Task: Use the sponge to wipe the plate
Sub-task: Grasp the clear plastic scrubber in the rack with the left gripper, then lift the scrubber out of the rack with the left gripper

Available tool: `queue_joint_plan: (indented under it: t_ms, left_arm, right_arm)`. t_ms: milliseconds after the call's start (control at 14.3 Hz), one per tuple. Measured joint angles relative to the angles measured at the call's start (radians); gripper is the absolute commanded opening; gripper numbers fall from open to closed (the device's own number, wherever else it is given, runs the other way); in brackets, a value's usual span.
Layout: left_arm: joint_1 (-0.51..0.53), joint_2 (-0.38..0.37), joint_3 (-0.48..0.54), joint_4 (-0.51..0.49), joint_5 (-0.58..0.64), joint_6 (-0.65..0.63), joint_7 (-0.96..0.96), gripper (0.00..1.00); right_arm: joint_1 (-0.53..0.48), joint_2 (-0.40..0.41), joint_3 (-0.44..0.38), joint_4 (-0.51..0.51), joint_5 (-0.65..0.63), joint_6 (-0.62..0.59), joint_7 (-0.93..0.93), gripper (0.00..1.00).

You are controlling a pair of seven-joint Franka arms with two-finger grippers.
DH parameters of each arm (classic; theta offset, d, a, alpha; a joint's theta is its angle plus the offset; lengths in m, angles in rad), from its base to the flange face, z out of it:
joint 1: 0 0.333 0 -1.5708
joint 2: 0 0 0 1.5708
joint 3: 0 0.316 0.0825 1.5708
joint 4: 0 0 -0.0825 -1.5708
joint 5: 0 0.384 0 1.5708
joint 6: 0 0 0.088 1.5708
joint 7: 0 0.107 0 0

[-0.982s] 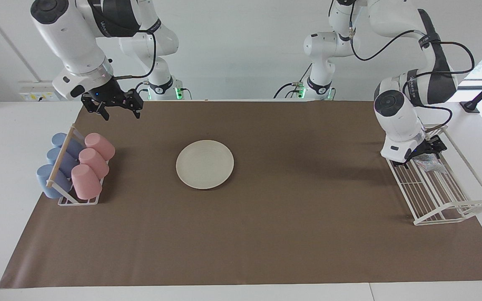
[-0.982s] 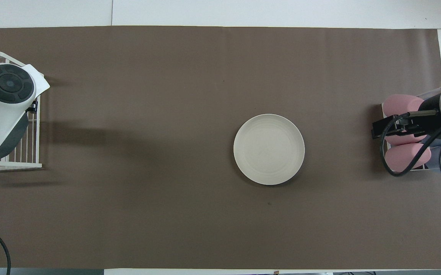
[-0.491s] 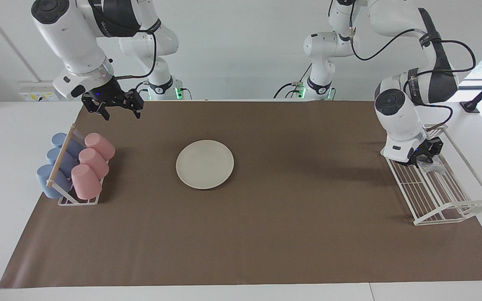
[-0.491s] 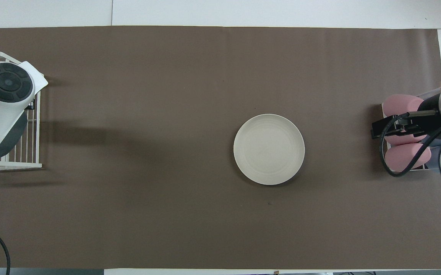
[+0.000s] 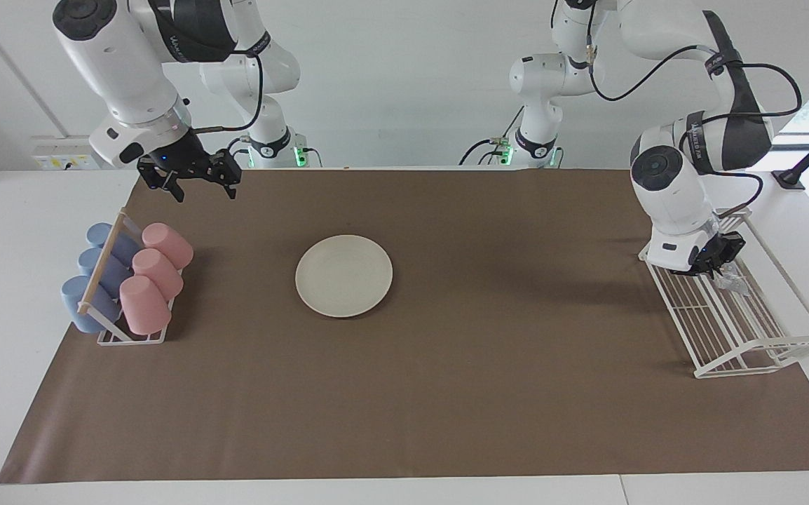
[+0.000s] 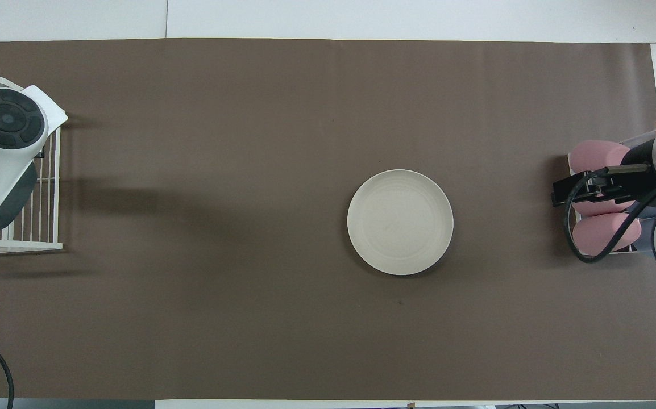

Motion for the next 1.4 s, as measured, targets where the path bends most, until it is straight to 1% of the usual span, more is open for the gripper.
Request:
queue_joint_plan:
  t_ms: [70,140,281,561,771,982,1122,1262,1403]
  left_arm:
    - [0.000,0.000,-0.002,0.031,-0.025,-0.030,-0.001,0.00]
    - [-0.002,-0.001,-0.005,0.074,-0.079,-0.065,0.000,0.00]
    - [-0.012,-0.003,-0.008,0.168,-0.229,-0.143,0.007,0.00]
    - [-0.016,-0.012,-0.009,0.320,-0.576,-0.302,0.018,0.00]
    - [-0.012,-0.013,0.002,0.392,-0.875,-0.384,0.018,0.00]
    - [0.028,-0.013,0.012,0.402,-1.152,-0.411,0.019,0.00]
    - [0.059,-0.014,0.014,0.392,-1.301,-0.431,0.024,0.00]
    - [0.067,-0.023,0.014,0.359,-1.432,-0.437,0.027,0.00]
    - [0.066,-0.049,0.009,0.296,-1.557,-0.432,0.037,0.00]
  right_arm:
    - [0.000,0.000,0.000,0.000,0.000,0.000,0.000,1.00]
    - [0.000,0.000,0.000,0.000,0.000,0.000,0.000,1.00]
    - [0.000,0.000,0.000,0.000,0.000,0.000,0.000,1.00]
    - [0.000,0.000,0.000,0.000,0.000,0.000,0.000,1.00]
    - [0.000,0.000,0.000,0.000,0.000,0.000,0.002,1.00]
    - [0.001,0.000,0.000,0.000,0.000,0.000,0.027,1.00]
    - [0.001,0.000,0.001,0.000,0.000,0.000,0.054,1.00]
    - [0.002,0.000,0.002,0.000,0.000,0.000,0.085,1.00]
    - [0.011,0.000,0.002,0.000,0.000,0.000,0.137,1.00]
